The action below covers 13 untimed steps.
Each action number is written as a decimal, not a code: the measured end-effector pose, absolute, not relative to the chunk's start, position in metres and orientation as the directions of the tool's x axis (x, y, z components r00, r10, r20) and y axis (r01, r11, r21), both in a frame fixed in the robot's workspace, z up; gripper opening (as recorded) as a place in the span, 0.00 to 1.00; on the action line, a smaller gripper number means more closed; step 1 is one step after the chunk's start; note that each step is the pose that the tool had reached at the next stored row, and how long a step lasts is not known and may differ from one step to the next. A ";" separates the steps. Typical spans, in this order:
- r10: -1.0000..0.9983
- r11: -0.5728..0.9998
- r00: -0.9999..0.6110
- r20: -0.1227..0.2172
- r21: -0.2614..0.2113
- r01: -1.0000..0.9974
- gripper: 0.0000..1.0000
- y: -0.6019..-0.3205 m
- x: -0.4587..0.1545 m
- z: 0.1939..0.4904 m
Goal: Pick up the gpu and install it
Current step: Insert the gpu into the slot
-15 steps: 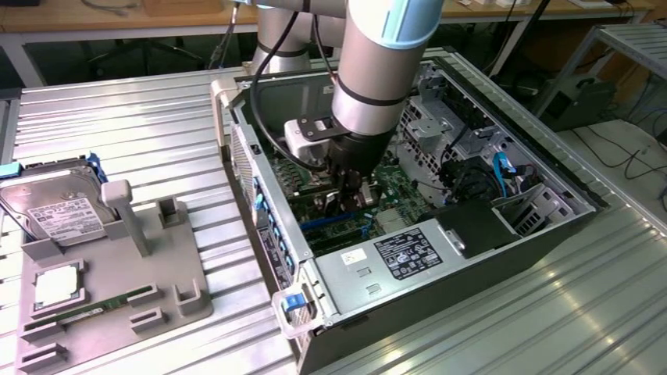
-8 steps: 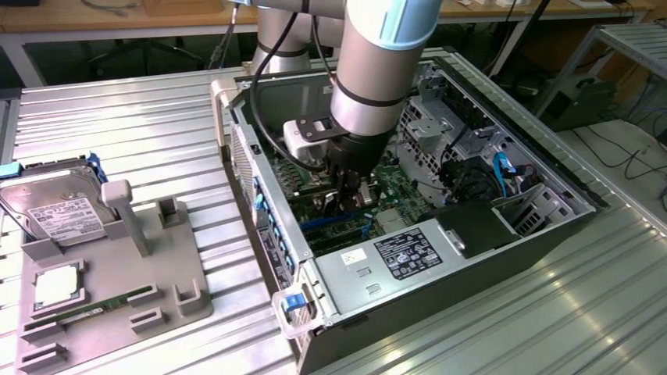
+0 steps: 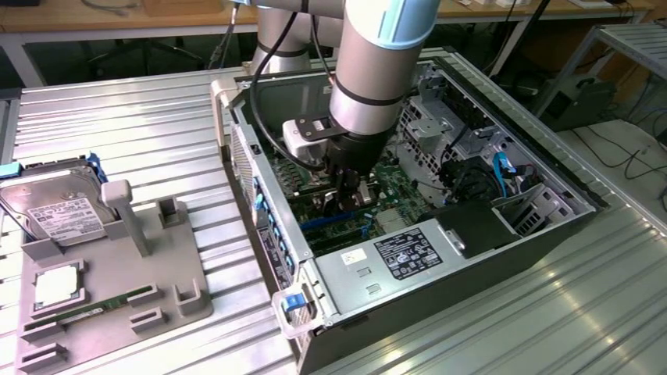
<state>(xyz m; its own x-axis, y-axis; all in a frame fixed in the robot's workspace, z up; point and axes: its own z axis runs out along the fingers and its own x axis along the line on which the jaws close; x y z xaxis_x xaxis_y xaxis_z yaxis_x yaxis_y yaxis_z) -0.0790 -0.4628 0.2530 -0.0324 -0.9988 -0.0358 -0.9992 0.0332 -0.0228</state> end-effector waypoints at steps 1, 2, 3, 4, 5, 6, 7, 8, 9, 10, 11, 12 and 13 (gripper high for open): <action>-0.999 0.033 -0.032 -0.036 -0.023 -0.999 0.28 -0.463 -0.079 0.253; -0.999 0.033 -0.032 -0.036 -0.023 -0.999 0.28 -0.463 -0.079 0.253; -0.999 0.033 -0.032 -0.036 -0.023 -0.999 0.28 -0.463 -0.079 0.253; -0.999 0.033 -0.032 -0.036 -0.023 -0.999 0.28 -0.463 -0.079 0.253; -0.999 0.033 -0.032 -0.036 -0.023 -0.999 0.28 -0.463 -0.079 0.253; -0.999 0.033 -0.032 -0.036 -0.023 -0.999 0.28 -0.463 -0.079 0.253; -0.999 0.033 -0.032 -0.036 -0.023 -0.999 0.28 -0.463 -0.079 0.253; -0.999 0.033 -0.032 -0.036 -0.023 -0.999 0.28 -0.463 -0.079 0.253; -0.999 0.033 -0.032 -0.036 -0.023 -0.999 0.28 -0.463 -0.079 0.253; -0.999 0.032 -0.031 -0.036 -0.023 -0.999 0.28 -0.463 -0.079 0.253; -0.999 0.029 -0.028 -0.036 -0.023 -0.999 0.28 -0.463 -0.079 0.253; -0.999 0.026 -0.025 -0.036 -0.023 -0.999 0.28 -0.463 -0.079 0.253; -0.999 0.021 -0.020 -0.036 -0.023 -1.000 0.28 -0.463 -0.079 0.253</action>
<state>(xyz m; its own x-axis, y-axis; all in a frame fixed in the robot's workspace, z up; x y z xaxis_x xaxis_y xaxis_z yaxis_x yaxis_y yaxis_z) -0.0790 -0.4628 0.2528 -0.0199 -0.9992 -0.0357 -0.9995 0.0208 -0.0228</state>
